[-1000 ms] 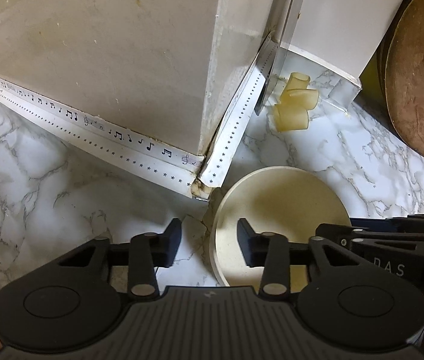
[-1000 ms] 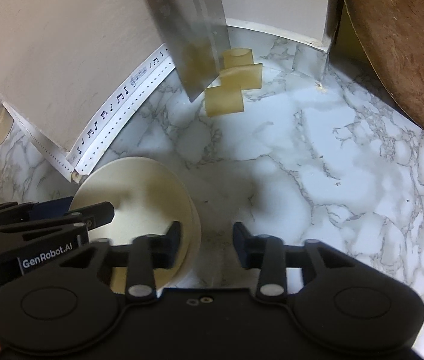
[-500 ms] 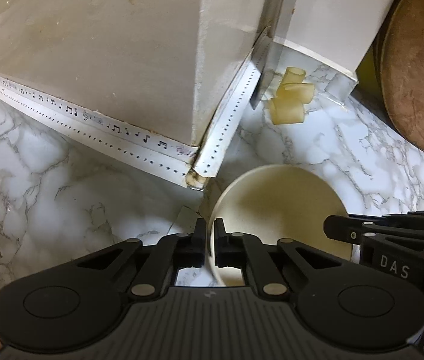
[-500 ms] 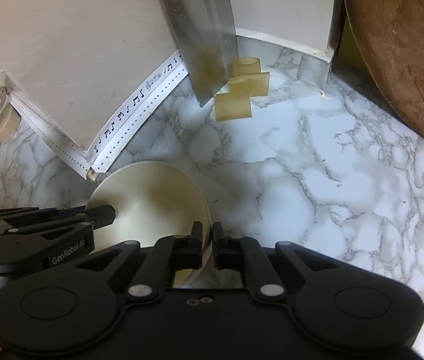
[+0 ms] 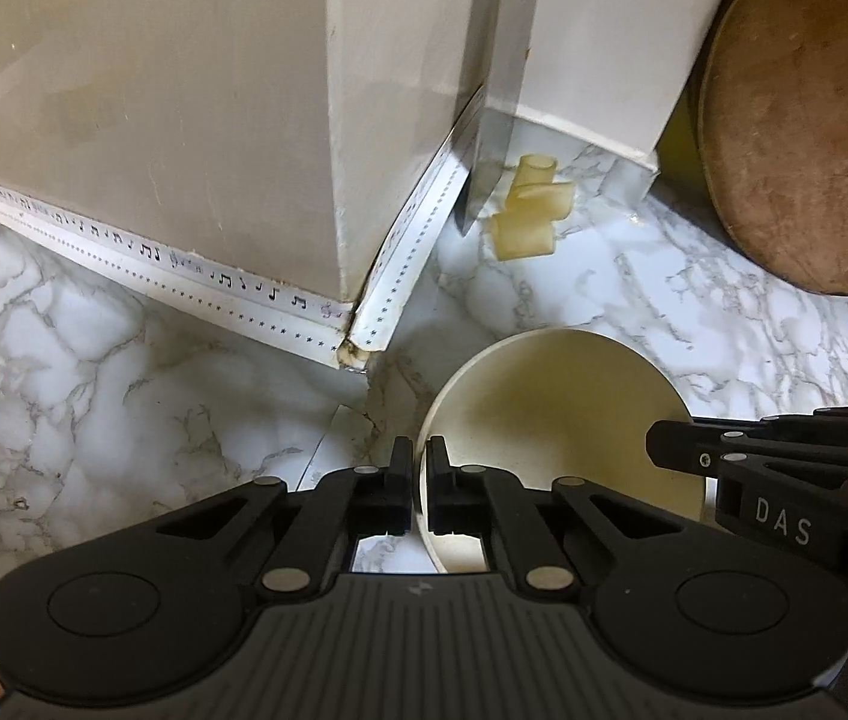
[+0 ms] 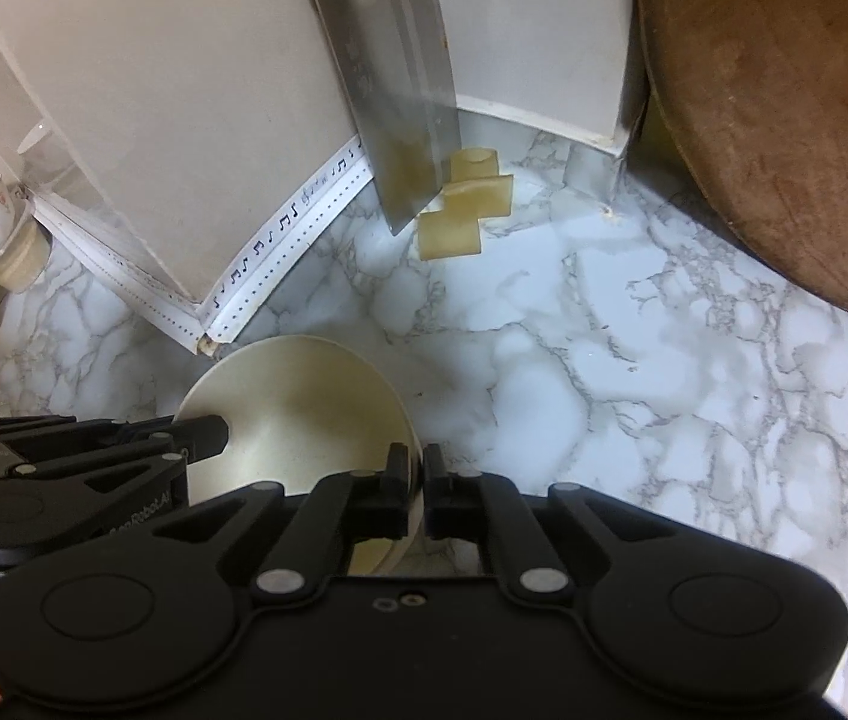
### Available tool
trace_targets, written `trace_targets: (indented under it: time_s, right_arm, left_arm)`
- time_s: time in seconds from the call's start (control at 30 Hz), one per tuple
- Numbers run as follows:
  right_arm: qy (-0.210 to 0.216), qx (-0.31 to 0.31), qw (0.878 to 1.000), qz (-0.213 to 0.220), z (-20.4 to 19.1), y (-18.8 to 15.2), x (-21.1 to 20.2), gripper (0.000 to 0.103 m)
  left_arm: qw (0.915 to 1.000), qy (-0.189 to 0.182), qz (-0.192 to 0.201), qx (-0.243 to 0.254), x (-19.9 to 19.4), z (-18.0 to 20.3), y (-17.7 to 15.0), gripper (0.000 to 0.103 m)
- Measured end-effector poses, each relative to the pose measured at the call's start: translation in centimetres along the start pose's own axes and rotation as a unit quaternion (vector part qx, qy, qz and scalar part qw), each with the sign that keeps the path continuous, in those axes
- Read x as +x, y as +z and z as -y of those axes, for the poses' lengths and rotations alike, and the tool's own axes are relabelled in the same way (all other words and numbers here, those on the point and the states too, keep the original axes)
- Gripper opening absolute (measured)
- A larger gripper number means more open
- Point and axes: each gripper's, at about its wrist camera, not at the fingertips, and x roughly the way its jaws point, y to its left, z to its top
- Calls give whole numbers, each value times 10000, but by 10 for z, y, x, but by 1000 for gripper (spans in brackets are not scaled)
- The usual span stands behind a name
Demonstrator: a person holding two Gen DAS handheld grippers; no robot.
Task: Organize plates and bowls
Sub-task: 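Close both grippers on the cream bowl rim and lift it, then carry the cream bowl over and lower it into the pink pot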
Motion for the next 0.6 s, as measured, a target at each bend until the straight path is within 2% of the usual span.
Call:
trace_targets:
  time_s: [0.6]
  right_arm:
    - [-276,72,9987,417,14,-27,-91,4]
  left_arm:
    - [9963,-358,353,692,-84,51,-14,4]
